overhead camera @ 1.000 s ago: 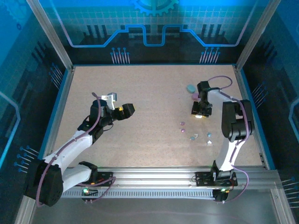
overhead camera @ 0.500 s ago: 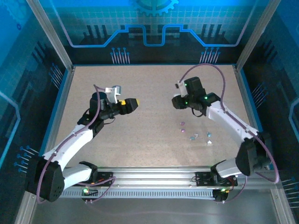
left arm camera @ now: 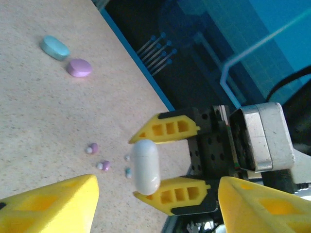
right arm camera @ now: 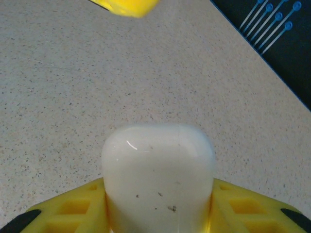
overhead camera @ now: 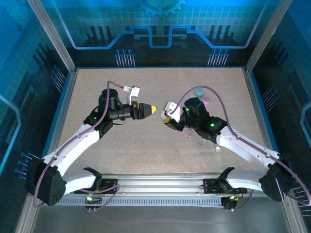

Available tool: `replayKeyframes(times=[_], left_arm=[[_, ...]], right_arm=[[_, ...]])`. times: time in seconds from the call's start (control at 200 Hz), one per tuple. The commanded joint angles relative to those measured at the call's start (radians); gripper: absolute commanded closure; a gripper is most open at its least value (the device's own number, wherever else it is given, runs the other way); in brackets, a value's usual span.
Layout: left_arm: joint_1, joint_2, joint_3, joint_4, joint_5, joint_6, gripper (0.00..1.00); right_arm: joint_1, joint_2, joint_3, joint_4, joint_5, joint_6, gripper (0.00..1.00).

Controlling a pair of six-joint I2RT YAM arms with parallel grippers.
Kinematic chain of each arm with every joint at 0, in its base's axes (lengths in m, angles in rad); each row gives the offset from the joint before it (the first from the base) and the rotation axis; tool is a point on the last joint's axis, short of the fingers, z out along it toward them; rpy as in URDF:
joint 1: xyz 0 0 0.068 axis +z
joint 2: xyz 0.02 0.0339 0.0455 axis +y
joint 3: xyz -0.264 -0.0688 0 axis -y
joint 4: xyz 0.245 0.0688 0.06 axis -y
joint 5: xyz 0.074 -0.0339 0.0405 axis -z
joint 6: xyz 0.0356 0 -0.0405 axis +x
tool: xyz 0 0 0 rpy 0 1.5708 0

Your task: Insert the wireless bluetooth earbuds into the charging case

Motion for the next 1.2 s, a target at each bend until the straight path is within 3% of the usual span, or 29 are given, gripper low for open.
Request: replayKeyframes(times=[0.0,0.255,0.545,0.93,1.086,1.196], left_arm=[[-0.037,0.033,0.062,-0.102,0.025,0.08,0.37],[-0.098,0.09,0.101,-0.133,-0.006,0.098,0.41],[-0.16,0.15,0.156,-0.202,-0.109,0.129,0.56],[-0.184,0.19,0.166,-0.181,-0.178,0.097,0.67],[-0.184,0.191,0.167,-0.193,-0.171,0.106,0.82],[-0.184,0.161,0.156,-0.176,-0.175,0.114,0.87]], right_arm=[[0.016,-0.032,0.009,0.081,-0.03,-0.086,0.57],[0.022,-0.038,0.006,0.085,-0.024,-0.1,0.57],[0.028,-0.04,0.001,0.103,-0.016,-0.104,0.57],[0.038,-0.048,-0.015,0.132,-0.022,-0.126,0.57],[0.038,-0.06,-0.024,0.154,-0.006,-0.127,0.56],[0.038,-0.09,-0.029,0.181,0.031,-0.119,0.49]])
